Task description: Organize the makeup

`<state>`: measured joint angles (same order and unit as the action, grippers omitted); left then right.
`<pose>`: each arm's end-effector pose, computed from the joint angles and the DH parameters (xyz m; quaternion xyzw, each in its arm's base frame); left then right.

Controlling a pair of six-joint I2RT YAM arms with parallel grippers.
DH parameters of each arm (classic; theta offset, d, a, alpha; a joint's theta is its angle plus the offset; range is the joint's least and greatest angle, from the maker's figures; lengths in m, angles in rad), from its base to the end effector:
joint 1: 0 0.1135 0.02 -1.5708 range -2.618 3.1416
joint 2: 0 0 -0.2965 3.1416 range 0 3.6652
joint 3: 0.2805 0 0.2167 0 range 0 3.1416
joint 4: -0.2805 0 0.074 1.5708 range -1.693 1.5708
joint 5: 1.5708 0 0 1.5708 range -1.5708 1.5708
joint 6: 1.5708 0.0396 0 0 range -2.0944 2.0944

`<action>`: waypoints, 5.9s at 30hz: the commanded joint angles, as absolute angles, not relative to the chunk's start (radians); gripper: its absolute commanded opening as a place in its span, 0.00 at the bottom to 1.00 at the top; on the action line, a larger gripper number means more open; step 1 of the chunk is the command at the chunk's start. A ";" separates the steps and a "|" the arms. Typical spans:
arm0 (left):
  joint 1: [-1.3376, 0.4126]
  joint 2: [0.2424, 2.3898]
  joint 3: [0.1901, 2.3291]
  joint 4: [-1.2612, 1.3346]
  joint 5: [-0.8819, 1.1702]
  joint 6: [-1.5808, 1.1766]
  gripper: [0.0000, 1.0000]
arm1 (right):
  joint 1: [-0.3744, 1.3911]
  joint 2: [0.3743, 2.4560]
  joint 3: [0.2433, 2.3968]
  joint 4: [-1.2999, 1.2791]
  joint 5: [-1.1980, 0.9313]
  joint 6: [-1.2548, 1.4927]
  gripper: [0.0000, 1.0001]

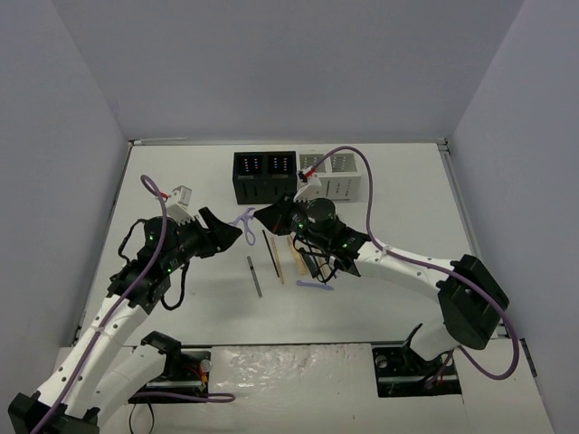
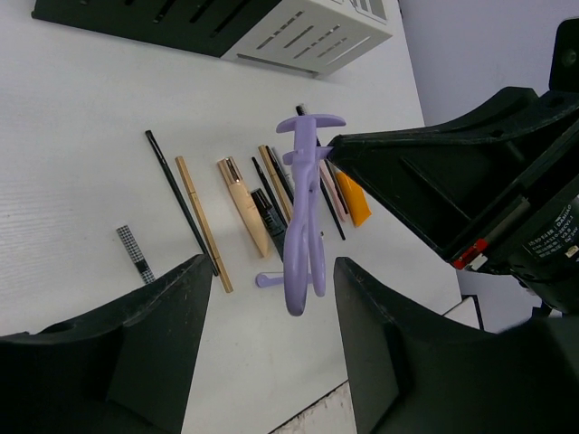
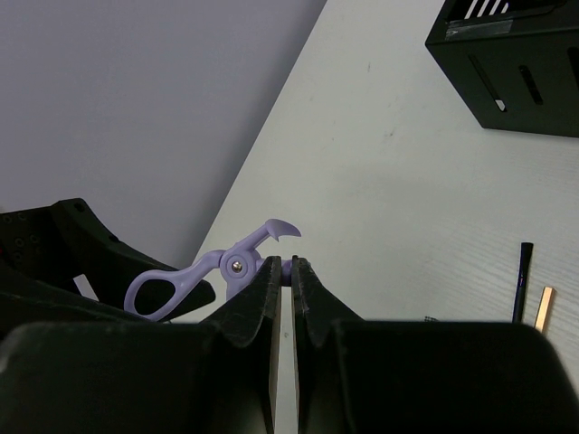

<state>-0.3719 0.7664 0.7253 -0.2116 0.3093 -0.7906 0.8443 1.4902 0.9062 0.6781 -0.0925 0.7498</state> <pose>0.1122 -0.0567 0.3426 -0.0701 0.7837 -0.4340 0.4388 0.2071 0.2385 0.3549 -0.0659 0.6700 0.5502 0.4940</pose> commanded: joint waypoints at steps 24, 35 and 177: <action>-0.443 0.867 0.865 -0.087 0.233 -0.819 0.00 | 0.857 1.444 0.908 0.798 -0.053 0.714 0.00; -0.443 0.948 1.022 -0.245 0.148 -0.707 0.00 | 0.842 1.376 0.942 0.608 -0.003 0.623 0.49; -0.379 0.905 1.003 -0.578 -0.161 -0.164 0.97 | 0.982 1.666 0.873 -0.131 0.000 0.264 0.35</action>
<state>-0.3855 0.9009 0.9695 -0.6300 -0.1692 -0.1543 0.9806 1.6672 0.8867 -0.0718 -0.0084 0.1992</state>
